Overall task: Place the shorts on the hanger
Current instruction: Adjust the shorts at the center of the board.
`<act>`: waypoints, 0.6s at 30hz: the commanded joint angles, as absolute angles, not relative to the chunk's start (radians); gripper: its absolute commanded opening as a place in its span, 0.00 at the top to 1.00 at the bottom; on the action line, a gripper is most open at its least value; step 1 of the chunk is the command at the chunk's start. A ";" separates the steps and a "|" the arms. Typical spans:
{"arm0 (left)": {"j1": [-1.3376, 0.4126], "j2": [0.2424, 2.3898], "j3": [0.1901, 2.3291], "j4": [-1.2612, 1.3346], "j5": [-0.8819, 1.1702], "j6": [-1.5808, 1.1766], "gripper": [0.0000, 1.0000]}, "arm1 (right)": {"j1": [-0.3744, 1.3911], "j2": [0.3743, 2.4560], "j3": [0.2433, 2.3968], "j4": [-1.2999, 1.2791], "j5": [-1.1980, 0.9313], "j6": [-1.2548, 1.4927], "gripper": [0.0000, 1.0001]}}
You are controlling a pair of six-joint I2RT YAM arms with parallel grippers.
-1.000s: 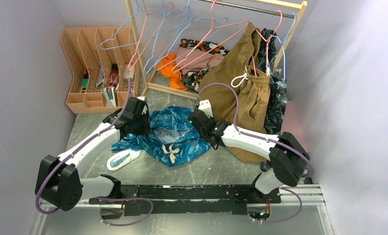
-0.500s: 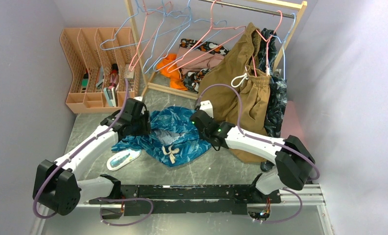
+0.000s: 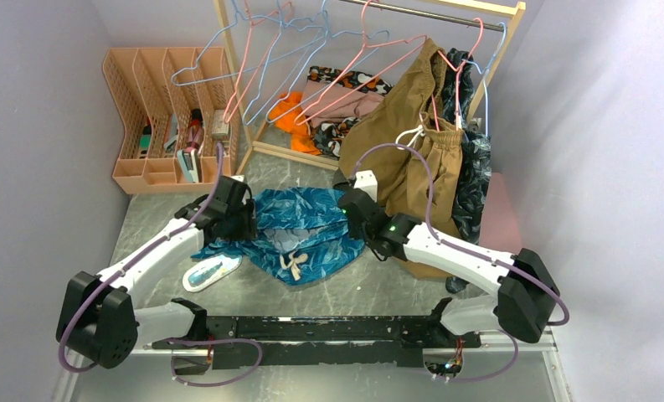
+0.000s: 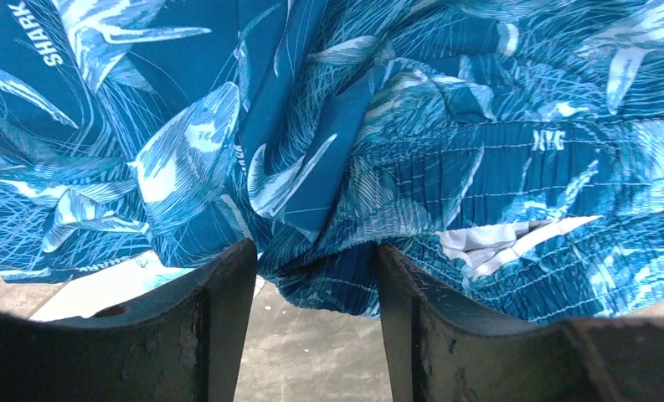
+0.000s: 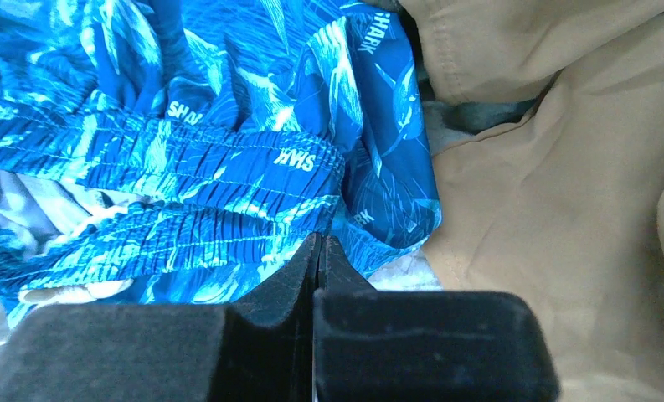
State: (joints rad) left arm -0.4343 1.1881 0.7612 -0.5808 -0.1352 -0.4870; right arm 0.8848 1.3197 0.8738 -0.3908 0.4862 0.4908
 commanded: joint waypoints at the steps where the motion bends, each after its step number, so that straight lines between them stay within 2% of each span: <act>1: -0.426 1.210 0.739 -0.554 -0.104 -0.493 0.42 | 0.879 1.254 0.862 -0.403 0.502 0.506 1.00; 3: -0.426 1.220 0.739 -0.544 -0.097 -0.489 0.43 | 0.880 1.229 0.858 -0.399 0.490 0.508 1.00; 5: -0.426 1.228 0.742 -0.530 -0.080 -0.482 0.50 | 0.880 1.209 0.850 -0.391 0.469 0.507 1.00; 9: -0.426 1.233 0.744 -0.499 -0.042 -0.476 0.81 | 0.879 1.173 0.830 -0.358 0.428 0.495 1.00; 11: -0.426 1.224 0.750 -0.496 -0.045 -0.476 0.92 | 0.879 1.163 0.826 -0.344 0.412 0.485 1.00; 16: -0.426 1.191 0.768 -0.510 -0.073 -0.467 0.93 | 0.880 1.172 0.825 -0.339 0.364 0.426 1.00; 17: -0.426 1.195 0.773 -0.517 -0.080 -0.465 0.93 | 0.881 1.180 0.821 -0.333 0.337 0.406 0.95; 18: -0.426 1.201 0.779 -0.522 -0.085 -0.465 0.93 | 0.881 1.193 0.819 -0.335 0.320 0.396 0.85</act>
State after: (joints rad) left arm -0.4343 1.2121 0.7460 -0.5346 -0.0799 -0.4816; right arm 0.8845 1.1782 0.8341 -0.3618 0.3935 0.4603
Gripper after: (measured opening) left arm 0.098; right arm 0.036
